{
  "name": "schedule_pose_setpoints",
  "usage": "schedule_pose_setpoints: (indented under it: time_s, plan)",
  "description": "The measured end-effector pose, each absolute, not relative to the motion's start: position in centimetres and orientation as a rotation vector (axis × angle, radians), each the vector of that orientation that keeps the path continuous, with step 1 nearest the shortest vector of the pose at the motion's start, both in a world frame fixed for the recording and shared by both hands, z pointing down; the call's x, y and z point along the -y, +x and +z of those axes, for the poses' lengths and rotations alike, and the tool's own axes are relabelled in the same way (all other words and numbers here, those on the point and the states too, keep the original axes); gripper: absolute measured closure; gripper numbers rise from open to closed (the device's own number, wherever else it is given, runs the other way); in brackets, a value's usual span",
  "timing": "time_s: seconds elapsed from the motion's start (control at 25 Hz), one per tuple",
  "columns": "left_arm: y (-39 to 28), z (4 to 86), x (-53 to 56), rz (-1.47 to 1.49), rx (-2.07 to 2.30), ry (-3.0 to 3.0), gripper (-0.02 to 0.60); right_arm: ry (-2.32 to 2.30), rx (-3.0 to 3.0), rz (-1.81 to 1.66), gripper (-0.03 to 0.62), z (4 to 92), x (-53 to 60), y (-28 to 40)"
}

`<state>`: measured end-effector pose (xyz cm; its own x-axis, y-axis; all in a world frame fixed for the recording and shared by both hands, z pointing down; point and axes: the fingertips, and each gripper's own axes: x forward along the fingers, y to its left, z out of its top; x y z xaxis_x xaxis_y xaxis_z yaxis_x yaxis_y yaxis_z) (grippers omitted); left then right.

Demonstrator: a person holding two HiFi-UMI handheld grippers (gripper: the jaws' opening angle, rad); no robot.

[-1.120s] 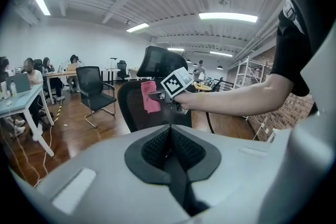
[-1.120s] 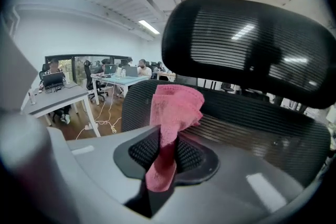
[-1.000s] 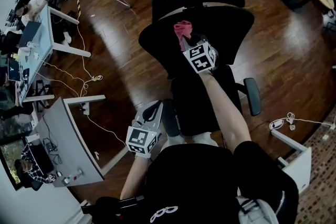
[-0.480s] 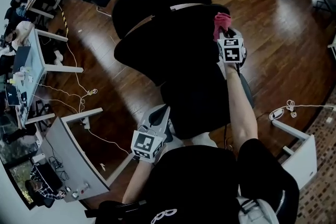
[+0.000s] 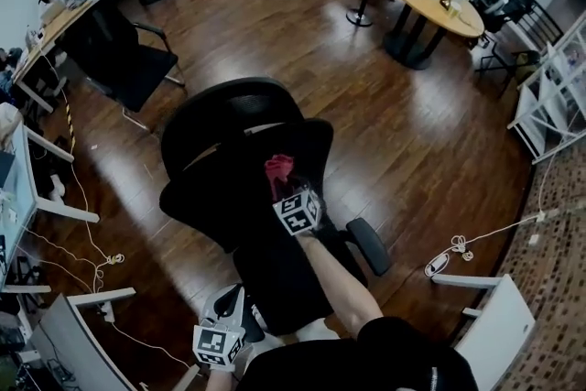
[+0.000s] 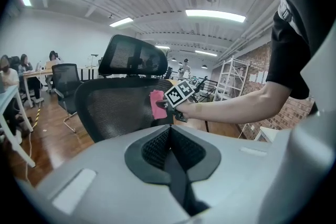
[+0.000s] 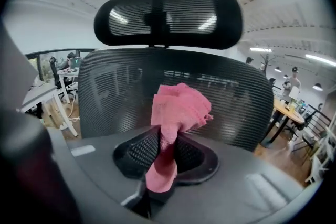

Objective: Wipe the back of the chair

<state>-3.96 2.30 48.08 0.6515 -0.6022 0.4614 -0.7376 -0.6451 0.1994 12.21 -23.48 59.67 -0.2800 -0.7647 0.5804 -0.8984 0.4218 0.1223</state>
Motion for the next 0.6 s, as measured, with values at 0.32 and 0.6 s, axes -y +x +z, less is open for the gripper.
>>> schedule_pose_setpoints:
  time_s: [0.32,0.6]
  plan:
    - [-8.8,48.1,-3.5,0.473,1.134,2.462,0.589,1.096,2.287,0.239,0.523,59.7,19.4,-4.7]
    - [-12.0,48.0,-3.7,0.454,1.163,2.464,0.589,1.013,2.311,0.204,0.523,60.1,18.1,-9.7]
